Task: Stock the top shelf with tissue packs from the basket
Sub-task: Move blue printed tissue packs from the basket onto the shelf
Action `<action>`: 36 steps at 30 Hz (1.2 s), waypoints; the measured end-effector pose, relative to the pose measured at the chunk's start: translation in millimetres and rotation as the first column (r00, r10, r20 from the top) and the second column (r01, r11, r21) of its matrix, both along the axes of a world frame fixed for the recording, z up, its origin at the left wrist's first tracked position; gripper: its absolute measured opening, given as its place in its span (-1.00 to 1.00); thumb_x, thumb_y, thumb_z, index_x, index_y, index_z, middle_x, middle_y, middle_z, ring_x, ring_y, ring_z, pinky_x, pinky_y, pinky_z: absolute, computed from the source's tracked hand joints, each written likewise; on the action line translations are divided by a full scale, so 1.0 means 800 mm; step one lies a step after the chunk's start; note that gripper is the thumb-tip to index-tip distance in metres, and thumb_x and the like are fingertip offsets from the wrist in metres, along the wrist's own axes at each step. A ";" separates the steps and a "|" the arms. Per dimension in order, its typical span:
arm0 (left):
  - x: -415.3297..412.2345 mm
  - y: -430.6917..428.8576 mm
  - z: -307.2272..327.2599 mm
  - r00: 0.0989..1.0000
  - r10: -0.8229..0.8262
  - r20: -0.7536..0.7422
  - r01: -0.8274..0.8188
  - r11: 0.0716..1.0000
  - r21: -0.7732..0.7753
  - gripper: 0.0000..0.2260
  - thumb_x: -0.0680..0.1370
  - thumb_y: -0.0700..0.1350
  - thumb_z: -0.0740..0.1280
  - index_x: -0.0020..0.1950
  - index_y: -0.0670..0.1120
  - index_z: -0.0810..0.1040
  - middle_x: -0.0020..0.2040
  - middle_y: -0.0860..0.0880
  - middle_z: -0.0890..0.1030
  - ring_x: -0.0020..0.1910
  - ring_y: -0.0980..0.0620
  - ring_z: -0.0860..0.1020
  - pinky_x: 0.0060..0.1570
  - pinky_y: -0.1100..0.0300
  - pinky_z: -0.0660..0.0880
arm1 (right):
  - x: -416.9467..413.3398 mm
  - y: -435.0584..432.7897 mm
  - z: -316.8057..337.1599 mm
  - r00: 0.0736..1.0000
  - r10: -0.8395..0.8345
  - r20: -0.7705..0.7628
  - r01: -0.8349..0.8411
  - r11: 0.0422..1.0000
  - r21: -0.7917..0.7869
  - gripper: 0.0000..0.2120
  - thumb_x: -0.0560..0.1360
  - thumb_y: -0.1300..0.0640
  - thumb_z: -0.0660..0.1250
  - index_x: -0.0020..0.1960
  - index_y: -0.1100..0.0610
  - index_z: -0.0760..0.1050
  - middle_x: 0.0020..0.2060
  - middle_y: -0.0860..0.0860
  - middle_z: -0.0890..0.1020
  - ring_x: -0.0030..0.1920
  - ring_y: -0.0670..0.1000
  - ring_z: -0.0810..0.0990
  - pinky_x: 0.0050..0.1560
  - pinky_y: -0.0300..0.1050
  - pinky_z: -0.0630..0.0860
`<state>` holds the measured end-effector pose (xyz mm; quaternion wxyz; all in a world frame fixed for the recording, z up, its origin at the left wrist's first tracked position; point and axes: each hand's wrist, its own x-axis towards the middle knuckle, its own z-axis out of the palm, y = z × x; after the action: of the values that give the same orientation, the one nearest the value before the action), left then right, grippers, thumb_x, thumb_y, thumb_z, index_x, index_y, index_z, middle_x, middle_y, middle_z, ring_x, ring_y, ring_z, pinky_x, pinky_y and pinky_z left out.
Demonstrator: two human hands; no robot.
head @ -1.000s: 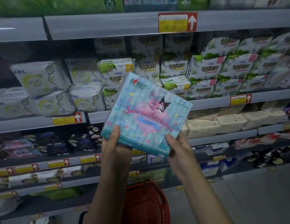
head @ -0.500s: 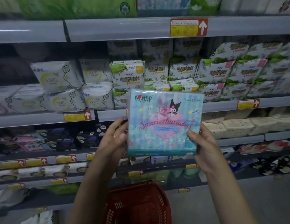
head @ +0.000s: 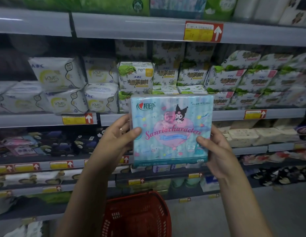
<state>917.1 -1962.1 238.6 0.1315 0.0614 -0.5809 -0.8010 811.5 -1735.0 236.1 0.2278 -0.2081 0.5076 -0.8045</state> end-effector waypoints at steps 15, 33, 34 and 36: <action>0.003 -0.002 0.061 0.990 -0.040 -0.132 0.036 0.999 -0.031 -0.43 0.23 0.13 0.59 0.20 0.06 0.60 0.20 -0.06 0.63 0.15 -0.07 0.62 -0.08 0.10 0.62 | -0.003 -0.006 0.053 0.998 -0.028 -0.057 0.026 0.999 -0.042 -0.42 0.22 0.37 0.49 0.20 0.11 0.45 -0.07 0.02 0.71 -0.07 0.03 0.69 -0.23 -0.12 0.62; -0.013 -0.021 0.117 0.986 -0.016 -0.167 -0.002 0.994 -0.105 -0.35 0.08 0.23 0.61 0.13 0.06 0.65 0.16 -0.04 0.66 0.11 -0.04 0.64 -0.12 0.17 0.61 | -0.009 -0.026 0.126 0.982 -0.089 -0.167 0.071 0.991 -0.110 -0.32 0.18 0.14 0.62 0.23 0.10 0.45 -0.01 0.06 0.69 -0.01 0.07 0.68 -0.19 -0.07 0.63; -0.014 -0.024 0.119 0.985 -0.021 -0.172 0.001 0.994 -0.112 -0.38 0.09 0.23 0.61 0.10 0.08 0.66 0.16 -0.04 0.66 0.11 -0.04 0.64 -0.12 0.17 0.61 | -0.011 -0.028 0.127 0.982 -0.085 -0.166 0.068 0.992 -0.105 -0.20 0.07 0.06 0.67 0.25 0.10 0.45 0.01 0.07 0.69 0.00 0.09 0.67 -0.18 -0.06 0.63; -0.017 -0.028 0.125 0.983 -0.028 -0.182 0.007 0.994 -0.113 -0.40 0.07 0.24 0.62 0.07 0.09 0.68 0.15 -0.05 0.66 0.09 -0.04 0.65 -0.13 0.16 0.61 | -0.012 -0.032 0.129 0.981 -0.105 -0.163 0.088 0.990 -0.112 -0.13 -0.03 -0.01 0.69 0.23 0.09 0.46 0.00 0.07 0.69 -0.01 0.09 0.68 -0.19 -0.06 0.63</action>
<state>903.9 -1984.6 338.8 0.1808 -0.0252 -0.6109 -0.7704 801.7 -1760.2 339.2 0.1335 -0.2623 0.4919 -0.8194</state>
